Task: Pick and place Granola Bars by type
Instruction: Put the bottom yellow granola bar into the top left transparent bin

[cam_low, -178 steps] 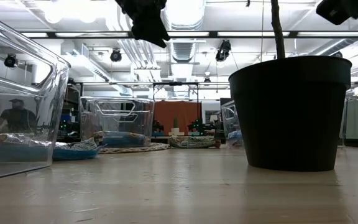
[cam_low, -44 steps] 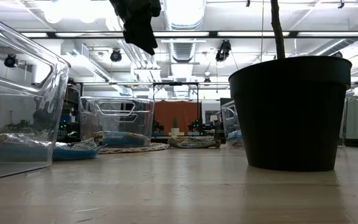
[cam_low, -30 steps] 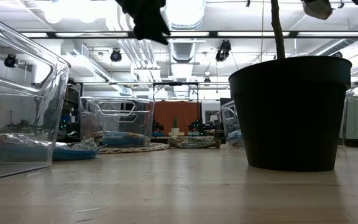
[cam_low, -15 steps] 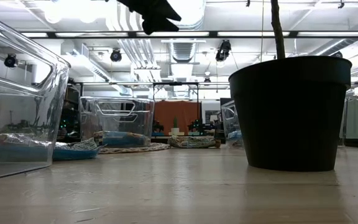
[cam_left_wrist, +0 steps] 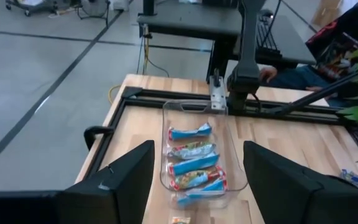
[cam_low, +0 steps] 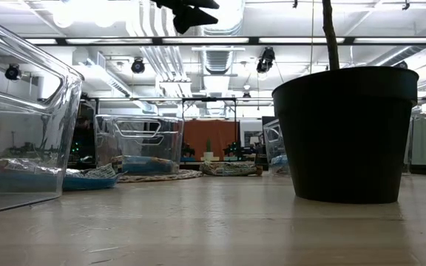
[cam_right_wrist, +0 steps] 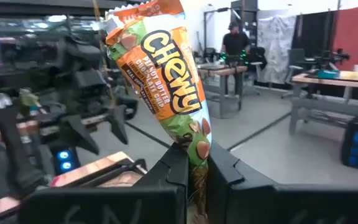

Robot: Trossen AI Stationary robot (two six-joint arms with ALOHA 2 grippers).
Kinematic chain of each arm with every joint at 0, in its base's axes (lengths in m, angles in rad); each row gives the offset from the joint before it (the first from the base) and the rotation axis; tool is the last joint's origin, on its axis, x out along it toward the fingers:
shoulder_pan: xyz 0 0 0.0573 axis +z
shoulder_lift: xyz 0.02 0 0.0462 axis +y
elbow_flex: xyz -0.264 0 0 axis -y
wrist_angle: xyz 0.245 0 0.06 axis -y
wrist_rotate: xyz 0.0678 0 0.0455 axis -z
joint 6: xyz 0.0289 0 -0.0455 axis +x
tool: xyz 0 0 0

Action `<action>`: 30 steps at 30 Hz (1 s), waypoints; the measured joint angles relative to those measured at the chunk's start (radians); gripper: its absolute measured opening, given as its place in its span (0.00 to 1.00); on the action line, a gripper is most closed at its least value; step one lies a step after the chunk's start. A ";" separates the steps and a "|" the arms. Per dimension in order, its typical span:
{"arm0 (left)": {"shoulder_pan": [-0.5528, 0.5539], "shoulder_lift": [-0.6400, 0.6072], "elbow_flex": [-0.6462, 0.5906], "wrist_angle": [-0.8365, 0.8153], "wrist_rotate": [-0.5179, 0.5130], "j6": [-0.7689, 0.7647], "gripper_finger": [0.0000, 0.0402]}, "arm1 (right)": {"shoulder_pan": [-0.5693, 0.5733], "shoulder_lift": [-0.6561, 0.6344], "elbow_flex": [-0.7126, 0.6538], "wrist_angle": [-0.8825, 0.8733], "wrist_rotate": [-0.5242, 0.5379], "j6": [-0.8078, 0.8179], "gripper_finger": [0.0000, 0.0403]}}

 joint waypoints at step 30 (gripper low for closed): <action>0.118 -0.016 0.149 0.127 0.098 0.085 0.52 | -0.506 0.836 0.628 0.067 -0.937 0.005 0.03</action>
